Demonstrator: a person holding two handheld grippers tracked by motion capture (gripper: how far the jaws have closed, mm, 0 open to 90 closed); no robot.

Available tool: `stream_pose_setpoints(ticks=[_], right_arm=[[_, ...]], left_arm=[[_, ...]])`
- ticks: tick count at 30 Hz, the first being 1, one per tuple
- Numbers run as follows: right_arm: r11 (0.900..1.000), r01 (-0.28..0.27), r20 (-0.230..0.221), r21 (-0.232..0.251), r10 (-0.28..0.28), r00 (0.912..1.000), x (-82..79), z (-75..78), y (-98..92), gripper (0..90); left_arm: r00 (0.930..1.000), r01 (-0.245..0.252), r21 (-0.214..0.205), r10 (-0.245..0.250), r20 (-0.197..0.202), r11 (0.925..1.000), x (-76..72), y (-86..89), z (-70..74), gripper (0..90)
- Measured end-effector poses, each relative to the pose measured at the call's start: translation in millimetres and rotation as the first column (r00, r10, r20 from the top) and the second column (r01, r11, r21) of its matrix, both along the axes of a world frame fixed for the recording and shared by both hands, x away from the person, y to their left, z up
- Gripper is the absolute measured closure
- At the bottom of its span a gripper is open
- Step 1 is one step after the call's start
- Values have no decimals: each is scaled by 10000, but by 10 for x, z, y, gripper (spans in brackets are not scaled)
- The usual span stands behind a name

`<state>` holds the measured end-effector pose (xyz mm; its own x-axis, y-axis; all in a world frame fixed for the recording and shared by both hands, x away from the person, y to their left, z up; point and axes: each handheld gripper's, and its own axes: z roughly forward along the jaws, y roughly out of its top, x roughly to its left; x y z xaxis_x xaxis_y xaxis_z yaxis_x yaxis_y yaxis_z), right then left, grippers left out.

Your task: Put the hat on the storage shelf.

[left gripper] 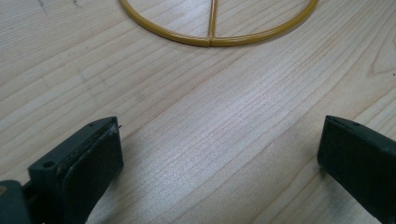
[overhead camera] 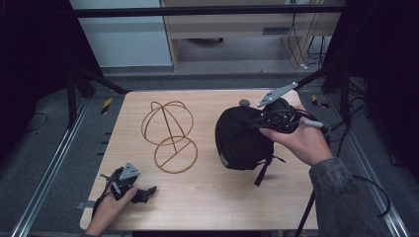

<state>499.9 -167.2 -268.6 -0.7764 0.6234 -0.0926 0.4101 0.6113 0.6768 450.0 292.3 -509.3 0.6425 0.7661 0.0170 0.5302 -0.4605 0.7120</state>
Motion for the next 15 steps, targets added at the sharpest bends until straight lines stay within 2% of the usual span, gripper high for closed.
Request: stream_pose_setpoints(ticks=[15], right_arm=[[9987,-67,620,509,35,9981,-53,322,52,733]], left_arm=[[10000,4,13,-4,-16,10000,0,1,1,0]])
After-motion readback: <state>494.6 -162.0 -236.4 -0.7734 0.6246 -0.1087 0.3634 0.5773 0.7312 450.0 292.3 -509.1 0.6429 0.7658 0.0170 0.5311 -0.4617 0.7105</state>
